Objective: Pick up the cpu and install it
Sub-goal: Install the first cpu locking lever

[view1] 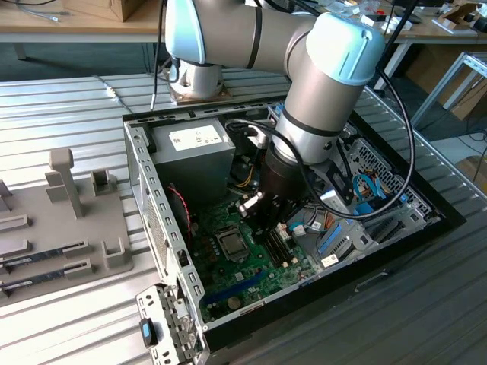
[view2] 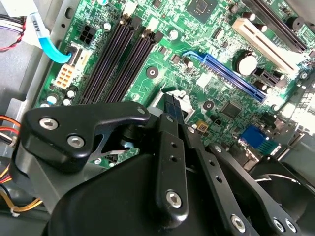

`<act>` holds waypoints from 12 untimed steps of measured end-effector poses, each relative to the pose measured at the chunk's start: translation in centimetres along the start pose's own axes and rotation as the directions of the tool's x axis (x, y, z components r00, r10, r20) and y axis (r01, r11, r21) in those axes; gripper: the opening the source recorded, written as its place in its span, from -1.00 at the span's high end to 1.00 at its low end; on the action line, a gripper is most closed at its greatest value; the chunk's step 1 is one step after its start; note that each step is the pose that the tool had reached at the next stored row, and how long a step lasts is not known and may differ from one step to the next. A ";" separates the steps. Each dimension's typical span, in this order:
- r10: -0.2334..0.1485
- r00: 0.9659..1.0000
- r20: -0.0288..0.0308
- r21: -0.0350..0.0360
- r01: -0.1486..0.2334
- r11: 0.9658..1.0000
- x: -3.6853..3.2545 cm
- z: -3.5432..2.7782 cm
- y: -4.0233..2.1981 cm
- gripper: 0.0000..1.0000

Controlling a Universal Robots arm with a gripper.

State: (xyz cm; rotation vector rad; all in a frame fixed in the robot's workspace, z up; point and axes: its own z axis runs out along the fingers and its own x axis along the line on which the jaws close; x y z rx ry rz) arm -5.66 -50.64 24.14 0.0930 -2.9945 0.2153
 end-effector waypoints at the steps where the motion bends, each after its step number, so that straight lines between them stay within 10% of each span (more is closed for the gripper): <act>1: 0.000 1.000 0.000 -0.001 0.000 1.000 0.01 -0.09 0.01 0.80; 12: 0.000 1.000 0.000 -0.001 0.000 1.000 0.07 -0.68 0.25 0.80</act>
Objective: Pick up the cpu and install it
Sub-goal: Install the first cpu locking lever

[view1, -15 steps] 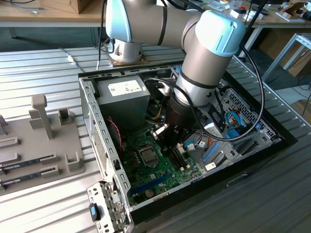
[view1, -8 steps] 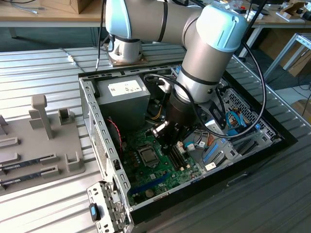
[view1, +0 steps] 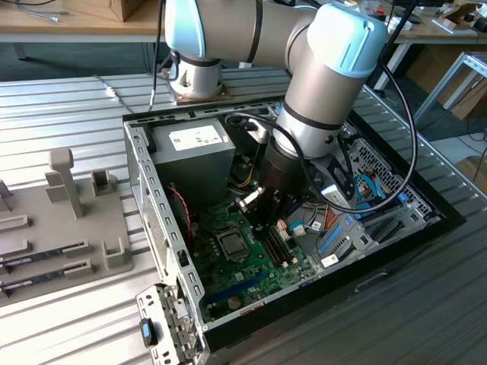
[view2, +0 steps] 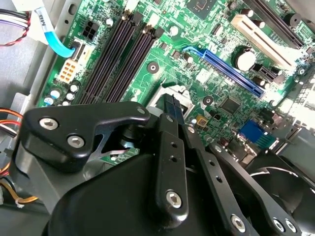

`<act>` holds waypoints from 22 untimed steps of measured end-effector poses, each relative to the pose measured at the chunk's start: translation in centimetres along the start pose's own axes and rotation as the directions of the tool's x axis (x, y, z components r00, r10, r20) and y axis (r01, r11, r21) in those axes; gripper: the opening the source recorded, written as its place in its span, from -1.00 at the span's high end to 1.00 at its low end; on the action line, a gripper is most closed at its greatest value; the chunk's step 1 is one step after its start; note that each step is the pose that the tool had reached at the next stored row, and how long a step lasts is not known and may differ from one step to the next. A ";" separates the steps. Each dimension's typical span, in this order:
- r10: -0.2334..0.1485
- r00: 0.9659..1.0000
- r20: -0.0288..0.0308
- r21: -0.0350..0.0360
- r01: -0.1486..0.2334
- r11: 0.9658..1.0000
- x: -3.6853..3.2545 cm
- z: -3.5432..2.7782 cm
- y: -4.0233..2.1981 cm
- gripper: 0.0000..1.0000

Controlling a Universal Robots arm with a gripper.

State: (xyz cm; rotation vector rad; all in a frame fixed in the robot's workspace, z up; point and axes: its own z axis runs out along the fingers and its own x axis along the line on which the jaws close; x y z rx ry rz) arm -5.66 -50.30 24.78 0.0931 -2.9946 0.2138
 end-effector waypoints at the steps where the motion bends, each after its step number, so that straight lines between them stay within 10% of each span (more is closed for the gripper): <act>1: 0.000 1.000 0.000 0.000 0.000 1.000 0.02 -0.12 0.03 0.80; 5: 0.000 1.000 0.000 0.000 0.000 1.000 0.07 -0.55 0.14 0.80; 6: 0.000 1.000 0.000 -0.001 0.000 1.000 0.11 -0.39 -0.76 0.80; 8: 0.008 1.000 -0.002 -0.003 -0.008 1.000 -0.12 0.41 -0.63 0.16; 22: 0.081 0.997 -0.016 -0.013 -0.081 0.997 -0.90 3.17 0.54 0.16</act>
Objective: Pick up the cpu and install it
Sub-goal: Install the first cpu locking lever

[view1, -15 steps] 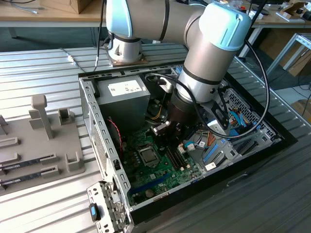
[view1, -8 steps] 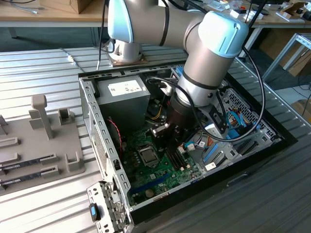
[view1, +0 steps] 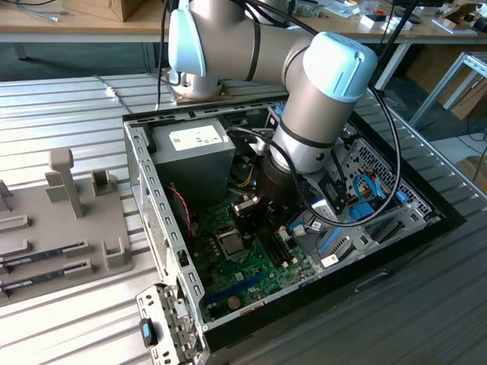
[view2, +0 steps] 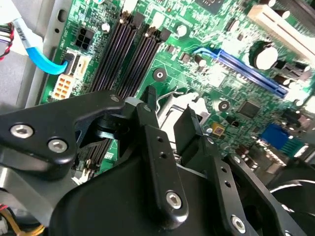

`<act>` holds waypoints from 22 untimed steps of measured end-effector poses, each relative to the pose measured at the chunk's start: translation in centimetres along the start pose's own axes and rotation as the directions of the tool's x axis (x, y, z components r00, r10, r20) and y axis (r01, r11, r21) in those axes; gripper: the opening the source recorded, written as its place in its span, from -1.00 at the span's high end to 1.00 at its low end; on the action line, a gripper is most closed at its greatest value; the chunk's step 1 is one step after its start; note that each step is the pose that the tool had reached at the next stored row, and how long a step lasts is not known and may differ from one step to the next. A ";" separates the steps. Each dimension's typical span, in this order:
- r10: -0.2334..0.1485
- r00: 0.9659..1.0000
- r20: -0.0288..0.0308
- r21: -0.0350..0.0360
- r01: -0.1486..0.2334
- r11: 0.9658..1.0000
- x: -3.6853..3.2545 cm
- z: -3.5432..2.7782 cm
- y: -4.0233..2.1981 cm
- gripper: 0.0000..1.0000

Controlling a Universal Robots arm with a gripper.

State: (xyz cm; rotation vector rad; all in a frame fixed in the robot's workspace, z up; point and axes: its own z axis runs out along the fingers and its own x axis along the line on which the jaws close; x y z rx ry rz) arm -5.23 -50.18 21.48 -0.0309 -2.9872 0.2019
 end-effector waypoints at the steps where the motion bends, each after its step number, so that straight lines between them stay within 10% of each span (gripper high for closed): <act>1: 0.002 1.000 0.000 0.000 -0.002 1.000 -0.04 0.16 0.11 0.16; 17: 0.009 1.000 -0.001 -0.001 -0.009 1.000 -0.42 1.00 0.35 0.16; 22: 0.009 1.000 -0.001 -0.001 -0.009 1.000 -0.34 1.01 0.35 0.66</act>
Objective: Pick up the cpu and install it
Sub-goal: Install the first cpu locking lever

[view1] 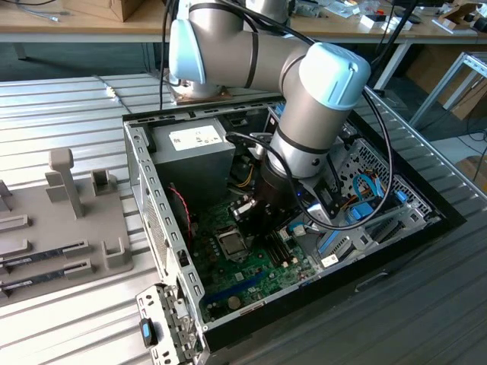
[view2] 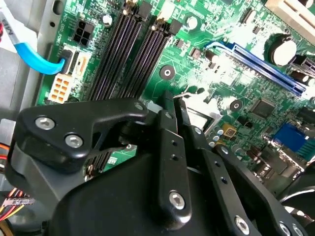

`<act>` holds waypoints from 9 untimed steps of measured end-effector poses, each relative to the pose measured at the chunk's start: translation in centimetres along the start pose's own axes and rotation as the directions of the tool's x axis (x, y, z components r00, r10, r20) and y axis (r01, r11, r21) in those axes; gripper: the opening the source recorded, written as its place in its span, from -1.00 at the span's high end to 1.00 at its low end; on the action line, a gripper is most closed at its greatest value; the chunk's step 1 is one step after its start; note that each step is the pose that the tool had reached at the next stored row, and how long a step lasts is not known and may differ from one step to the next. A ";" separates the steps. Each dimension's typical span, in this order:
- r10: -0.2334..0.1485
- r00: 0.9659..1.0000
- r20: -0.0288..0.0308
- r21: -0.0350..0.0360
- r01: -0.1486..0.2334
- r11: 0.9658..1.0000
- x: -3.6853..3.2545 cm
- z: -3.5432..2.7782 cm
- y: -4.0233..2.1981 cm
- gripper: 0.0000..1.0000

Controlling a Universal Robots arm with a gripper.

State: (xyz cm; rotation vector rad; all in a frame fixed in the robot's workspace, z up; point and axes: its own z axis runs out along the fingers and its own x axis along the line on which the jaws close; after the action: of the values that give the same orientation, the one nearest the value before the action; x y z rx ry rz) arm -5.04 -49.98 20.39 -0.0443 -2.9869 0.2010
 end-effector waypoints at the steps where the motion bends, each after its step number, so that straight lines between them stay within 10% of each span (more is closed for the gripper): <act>1: 0.000 1.000 0.000 0.000 0.000 1.000 0.02 0.00 0.00 0.66; 9: 0.000 1.000 0.000 0.001 0.000 1.000 0.23 -1.30 0.10 0.66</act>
State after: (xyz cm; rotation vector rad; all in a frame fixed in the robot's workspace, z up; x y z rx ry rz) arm -5.07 -49.70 21.68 -0.0447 -2.9869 0.2025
